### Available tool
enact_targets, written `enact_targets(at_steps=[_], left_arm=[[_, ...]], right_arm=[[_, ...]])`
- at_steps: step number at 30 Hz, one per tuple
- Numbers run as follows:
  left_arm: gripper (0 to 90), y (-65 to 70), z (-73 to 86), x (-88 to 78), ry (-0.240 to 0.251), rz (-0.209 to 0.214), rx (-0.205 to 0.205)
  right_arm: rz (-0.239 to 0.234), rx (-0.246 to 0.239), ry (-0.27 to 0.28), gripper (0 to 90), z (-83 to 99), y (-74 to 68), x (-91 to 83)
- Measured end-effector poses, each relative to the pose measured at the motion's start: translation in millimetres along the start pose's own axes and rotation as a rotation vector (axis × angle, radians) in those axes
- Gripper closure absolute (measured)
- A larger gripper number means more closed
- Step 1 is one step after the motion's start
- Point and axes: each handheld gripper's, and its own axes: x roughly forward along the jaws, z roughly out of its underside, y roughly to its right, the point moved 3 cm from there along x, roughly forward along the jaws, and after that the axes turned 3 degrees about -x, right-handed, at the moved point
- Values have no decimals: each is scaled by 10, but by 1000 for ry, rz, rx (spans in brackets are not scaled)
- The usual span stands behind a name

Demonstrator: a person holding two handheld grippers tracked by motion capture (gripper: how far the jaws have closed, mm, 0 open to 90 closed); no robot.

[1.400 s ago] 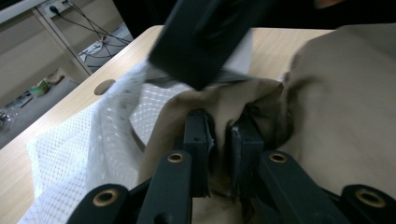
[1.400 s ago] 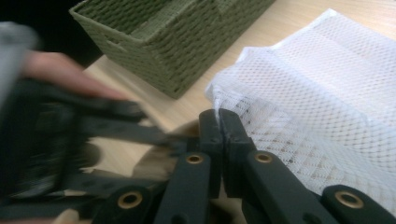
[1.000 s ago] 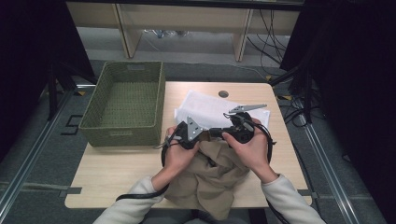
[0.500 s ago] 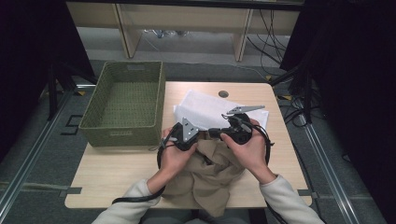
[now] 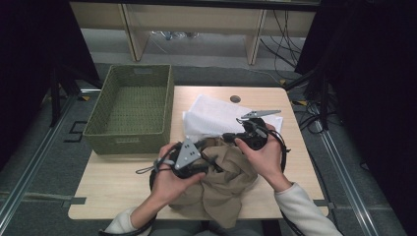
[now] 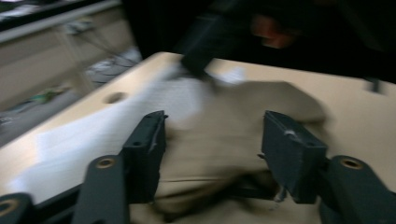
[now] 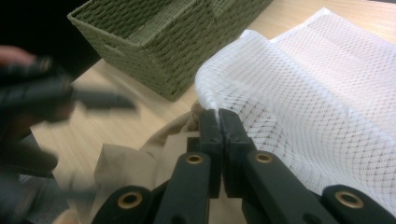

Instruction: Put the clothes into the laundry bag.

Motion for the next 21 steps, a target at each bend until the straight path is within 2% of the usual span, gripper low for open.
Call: enact_targets(at_steps=[1, 2, 3, 4, 5, 7, 8, 10, 11, 14, 15, 17, 18, 19, 21], left_arm=[[380, 72, 16, 58, -9, 0, 37], [368, 146, 42, 129, -34, 22, 74], [351, 64, 0, 181, -38, -87, 261], [345, 232, 86, 302, -72, 49, 109], [345, 215, 90, 373, -84, 24, 141], [354, 185, 117, 515, -113, 8, 102], [366, 158, 120, 567, -124, -3, 97], [460, 109, 133, 653, -148, -38, 108], [558, 77, 137, 673, -164, -55, 120], [712, -19, 142, 723, -197, -91, 126], [772, -35, 141, 726, -197, -95, 121], [850, -94, 121, 714, -186, -112, 69], [857, -125, 95, 695, -171, -136, 55], [862, -167, 75, 669, -175, -151, 68], [865, -236, 26, 608, -131, -207, 21]], right_arm=[[6, 0, -2, 900, 2, -1, 5], [-6, -5, 0, 900, 2, -3, 17], [-5, -4, 0, 900, 4, -9, 21], [0, -6, -1, 900, 7, -11, 18], [4, -8, -8, 900, 9, -15, 9], [11, -8, -8, 900, 14, -17, 1], [1, -5, -11, 900, 14, -19, -1], [-14, -8, -5, 900, 11, -17, 5], [-11, -8, -11, 900, 10, -19, -3], [-18, -6, -13, 900, 6, -29, -25], [-13, 6, -5, 900, 2, -39, -29], [-24, 17, -9, 900, -2, -51, -44], [-17, 2, -9, 900, -7, -43, -54], [-22, 11, -8, 900, -9, -52, -63], [-15, 13, -8, 900, -17, -45, -94]])
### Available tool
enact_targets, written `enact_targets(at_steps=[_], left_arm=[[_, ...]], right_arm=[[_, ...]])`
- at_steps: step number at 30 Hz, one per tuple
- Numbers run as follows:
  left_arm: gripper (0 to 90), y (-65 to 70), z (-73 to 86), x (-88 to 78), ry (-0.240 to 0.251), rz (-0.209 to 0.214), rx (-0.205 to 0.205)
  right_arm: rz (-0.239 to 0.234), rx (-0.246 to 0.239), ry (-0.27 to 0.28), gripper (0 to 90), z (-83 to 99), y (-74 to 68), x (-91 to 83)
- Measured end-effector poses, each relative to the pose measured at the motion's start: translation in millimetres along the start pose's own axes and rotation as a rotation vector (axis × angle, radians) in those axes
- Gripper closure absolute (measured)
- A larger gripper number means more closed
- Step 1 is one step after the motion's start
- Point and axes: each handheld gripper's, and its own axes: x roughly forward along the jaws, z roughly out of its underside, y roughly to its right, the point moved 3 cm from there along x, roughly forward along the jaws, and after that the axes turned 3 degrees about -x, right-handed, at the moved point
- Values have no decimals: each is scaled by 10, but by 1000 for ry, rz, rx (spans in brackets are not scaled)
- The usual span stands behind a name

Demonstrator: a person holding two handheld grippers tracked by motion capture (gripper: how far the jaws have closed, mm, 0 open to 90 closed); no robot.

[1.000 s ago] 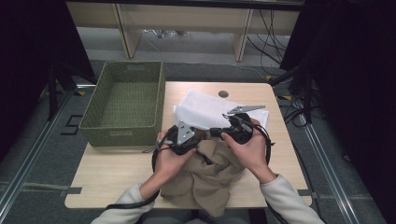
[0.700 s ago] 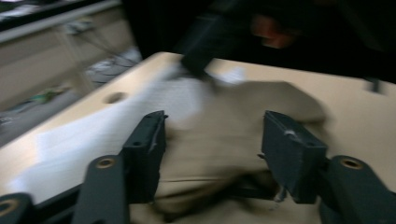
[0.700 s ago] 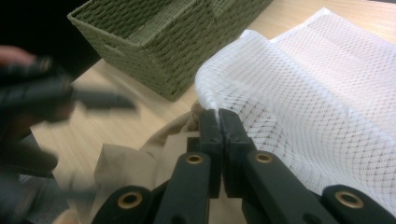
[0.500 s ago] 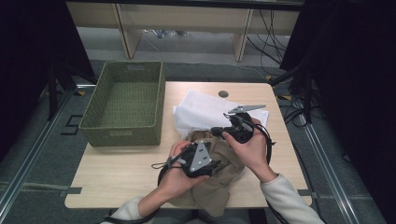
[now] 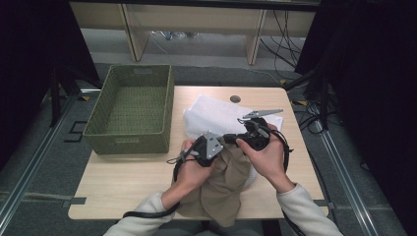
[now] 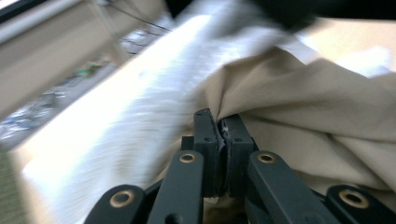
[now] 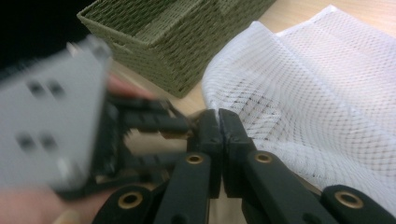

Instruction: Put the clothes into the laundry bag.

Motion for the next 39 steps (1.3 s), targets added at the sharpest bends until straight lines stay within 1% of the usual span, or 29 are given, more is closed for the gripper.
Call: enact_targets(at_steps=[1, 3, 4, 6, 9, 10, 11, 12, 13, 14, 16, 17, 19, 20, 22, 23, 25, 26, 27, 28, 29, 31, 33, 34, 35, 36, 37, 38, 39], left_arm=[[866, -65, -21, -34, 18, -24, -35], [866, -136, -42, -81, 22, -72, -57], [866, -162, -57, -94, 24, -88, -57], [865, -164, -71, -92, 23, -94, -63], [863, -144, -58, -39, 22, -94, -63], [860, -139, -46, -14, 19, -92, -64], [857, -117, -21, 34, 19, -82, -66], [848, -106, 0, 73, 15, -78, -55], [832, -97, 20, 112, 9, -68, -49], [806, -91, 31, 140, 11, -50, -47], [727, -94, 51, 164, 28, -35, -59], [694, -108, 47, 149, 42, -15, -53], [611, -120, 22, 77, 82, 22, -83], [574, -127, 10, 19, 97, 30, -84], [517, -136, -6, -126, 128, 57, -97], [502, -143, -5, -208, 135, 56, -86], [459, -159, 28, -353, 132, 81, -65], [449, -170, 55, -418, 133, 96, -71], [439, -179, 99, -490, 125, 84, -70], [421, -182, 138, -529, 110, 83, -49], [403, -178, 170, -544, 99, 93, -44], [386, -177, 258, -539, 81, 93, -44], [345, -193, 346, -480, 48, 98, -61], [325, -220, 381, -457, 40, 98, -75], [315, -256, 421, -430, 37, 100, -106], [303, -282, 444, -416, 34, 113, -115], [295, -321, 475, -405, 28, 126, -139], [291, -367, 502, -397, 27, 130, -163], [293, -403, 526, -389, 24, 133, -184]], right_arm=[[-5, 3, -4, 900, -7, 6, -19], [-2, -3, 8, 900, -25, 11, -60], [-3, 3, 17, 900, -33, -1, -67], [-27, -17, 16, 900, -43, -23, -80], [-56, 0, 21, 900, -54, -108, -95], [-38, -30, 28, 900, -61, -102, -105], [-49, -6, 25, 900, -58, -121, -101], [-56, -2, 32, 900, -52, -111, -78], [-45, -8, 26, 900, -44, -82, -66], [-40, 12, 20, 900, -30, -66, -47], [-45, 19, 29, 900, -17, -24, -17], [-35, 0, 40, 900, -22, -7, -13], [-16, -41, 64, 900, -47, -8, -47], [-1, -54, 66, 900, -58, -12, -66], [-13, -62, 81, 900, -71, -19, -78], [-6, -65, 81, 900, -71, -19, -77], [5, -72, 73, 900, -65, -21, -76], [9, -71, 67, 900, -63, -28, -74], [19, -84, 72, 900, -61, -28, -61], [19, -80, 64, 900, -59, -45, -59], [5, -79, 72, 900, -60, -61, -42], [25, -100, 81, 900, -74, -83, -61], [24, -128, 98, 900, -97, -101, -64], [28, -127, 101, 900, -100, -109, -67], [19, -136, 107, 900, -102, -113, -67], [18, -136, 113, 900, -101, -125, -72], [19, -122, 106, 900, -96, -137, -77], [13, -156, 111, 900, -101, -118, -66], [9, -140, 112, 900, -95, -124, -67]])
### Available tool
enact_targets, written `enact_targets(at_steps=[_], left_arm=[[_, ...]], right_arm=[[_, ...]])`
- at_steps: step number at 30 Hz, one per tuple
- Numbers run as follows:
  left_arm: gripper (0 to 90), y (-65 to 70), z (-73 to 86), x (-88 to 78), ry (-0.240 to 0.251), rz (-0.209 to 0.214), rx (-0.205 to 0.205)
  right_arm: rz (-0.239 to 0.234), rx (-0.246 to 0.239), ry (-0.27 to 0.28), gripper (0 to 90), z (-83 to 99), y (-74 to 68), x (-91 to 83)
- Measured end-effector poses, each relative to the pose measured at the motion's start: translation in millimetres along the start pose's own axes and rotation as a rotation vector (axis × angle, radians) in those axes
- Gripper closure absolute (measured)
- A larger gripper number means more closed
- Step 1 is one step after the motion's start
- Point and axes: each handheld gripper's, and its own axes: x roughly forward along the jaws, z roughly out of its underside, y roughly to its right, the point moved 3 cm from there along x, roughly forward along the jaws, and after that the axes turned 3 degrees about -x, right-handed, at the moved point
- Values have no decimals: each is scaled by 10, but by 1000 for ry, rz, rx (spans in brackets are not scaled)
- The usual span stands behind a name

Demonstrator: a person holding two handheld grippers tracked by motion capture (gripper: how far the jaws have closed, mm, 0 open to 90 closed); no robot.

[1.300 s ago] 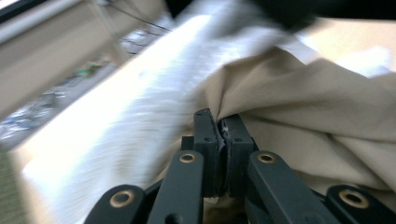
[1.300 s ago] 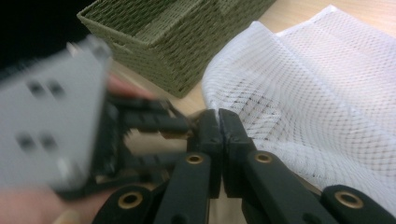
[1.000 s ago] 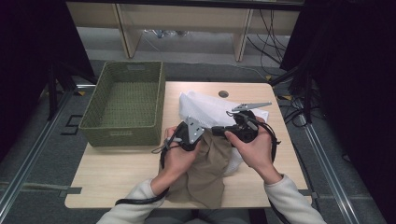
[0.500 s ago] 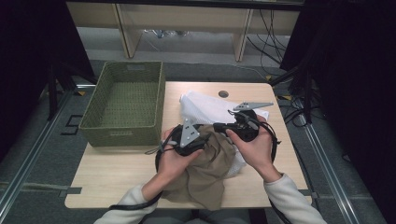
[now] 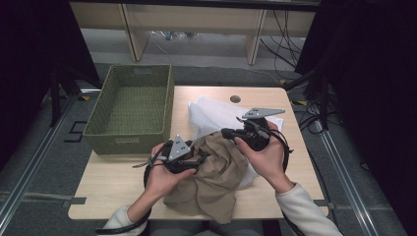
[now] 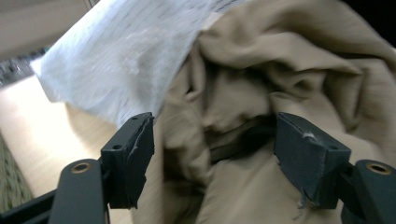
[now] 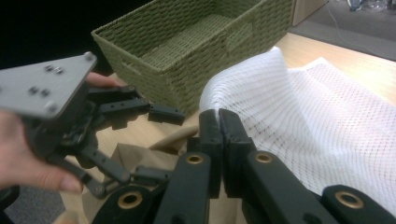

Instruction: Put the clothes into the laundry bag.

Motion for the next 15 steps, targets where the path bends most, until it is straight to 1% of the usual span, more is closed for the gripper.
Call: enact_targets(at_steps=[1, 2, 3, 4, 5, 6, 7, 8, 9, 10, 11, 12, 13, 14, 15], left_arm=[[293, -40, 18, 8, -16, 8, -8], [293, -89, 51, 26, -50, -7, 3], [295, -118, 70, 34, -70, -16, 19], [303, -128, 108, 53, -92, -6, -6], [312, -160, 150, 75, -127, 7, -2], [313, -153, 194, 101, -137, 17, -43], [325, -153, 213, 113, -148, 19, -45], [339, -156, 250, 128, -172, 26, -33], [358, -154, 288, 151, -196, 25, -38], [381, -150, 312, 163, -212, 22, -50], [420, -162, 341, 181, -247, 38, -34], [456, -147, 362, 194, -258, 48, -65], [503, -135, 382, 204, -272, 52, -87], [555, -134, 392, 213, -282, 63, -73], [602, -101, 399, 210, -290, 63, -83]], right_arm=[[8, -4, 3, 900, 7, 8, 6], [-4, 10, -6, 900, 14, 0, 15], [-2, 7, -13, 900, 17, -3, 12], [-4, 8, -21, 900, 19, -8, 15], [-9, 11, -13, 900, 23, -20, 32], [10, -10, -20, 900, 23, -13, 22], [9, -6, -26, 900, 23, -19, 23], [11, -10, -23, 900, 24, -18, 34], [-4, 1, -18, 900, 27, -29, 53], [-14, 8, -34, 900, 35, -36, 61], [-8, 16, -37, 900, 42, -43, 62], [0, -14, -36, 900, 44, -22, 71], [-4, -10, -31, 900, 47, -22, 83], [-17, 20, -46, 900, 55, -42, 87], [-4, 14, -50, 900, 61, -29, 89]])
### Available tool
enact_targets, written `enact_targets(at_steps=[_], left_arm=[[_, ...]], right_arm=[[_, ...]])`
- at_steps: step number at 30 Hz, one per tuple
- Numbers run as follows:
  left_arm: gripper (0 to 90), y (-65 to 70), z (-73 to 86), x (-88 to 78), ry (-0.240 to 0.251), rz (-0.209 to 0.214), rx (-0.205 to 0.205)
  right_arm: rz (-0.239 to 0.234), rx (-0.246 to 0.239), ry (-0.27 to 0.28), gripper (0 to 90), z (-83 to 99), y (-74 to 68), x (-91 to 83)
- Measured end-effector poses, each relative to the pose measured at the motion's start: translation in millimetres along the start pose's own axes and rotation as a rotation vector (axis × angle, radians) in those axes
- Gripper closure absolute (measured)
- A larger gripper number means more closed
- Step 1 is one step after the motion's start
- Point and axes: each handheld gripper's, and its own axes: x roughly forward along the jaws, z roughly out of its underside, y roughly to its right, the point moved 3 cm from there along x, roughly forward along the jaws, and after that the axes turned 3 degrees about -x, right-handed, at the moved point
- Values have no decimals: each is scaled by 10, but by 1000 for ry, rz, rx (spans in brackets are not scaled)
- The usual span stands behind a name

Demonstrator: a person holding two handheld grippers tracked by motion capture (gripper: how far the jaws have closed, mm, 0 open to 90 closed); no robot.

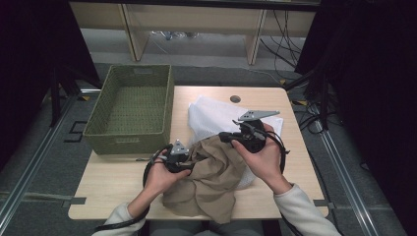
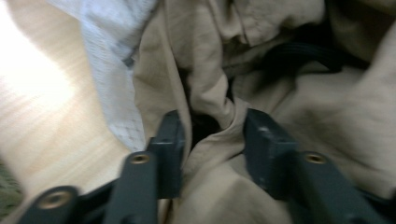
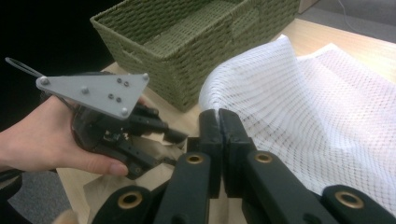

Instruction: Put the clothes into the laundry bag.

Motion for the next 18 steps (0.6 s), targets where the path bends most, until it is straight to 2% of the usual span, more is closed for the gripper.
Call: enact_targets(at_steps=[1, 2, 4, 5, 6, 8, 11, 12, 13, 14, 17, 18], left_arm=[[655, 25, -2, -8, -12, -1, 6], [717, 45, -10, -20, -7, -3, 4], [786, 99, -44, -79, 8, -6, 9], [806, 150, -69, -125, 24, 12, -8], [820, 178, -86, -160, 28, 13, -7], [830, 281, -137, -250, 56, 51, -32], [835, 444, -236, -376, 112, 87, -72], [837, 470, -258, -398, 121, 93, -69], [840, 503, -290, -418, 140, 105, -77], [846, 532, -321, -433, 153, 106, -74], [855, 577, -414, -444, 195, 94, -57], [859, 594, -443, -447, 197, 92, -78]], right_arm=[[4, -6, 3, 900, 4, 10, 5], [2, -2, -1, 900, 9, 13, 10], [7, -10, 1, 900, 11, 22, 16], [11, -9, 6, 900, 10, 20, 21], [17, -13, 4, 900, 8, 20, 15], [25, -8, 8, 900, 8, 18, 17], [33, -9, -5, 900, 18, 8, 31], [22, 8, -11, 900, 25, -14, 40], [24, -3, -7, 900, 27, -11, 53], [22, 7, -6, 900, 30, -28, 63], [20, -13, -10, 900, 25, -35, 58], [15, -13, -8, 900, 22, -46, 55]])
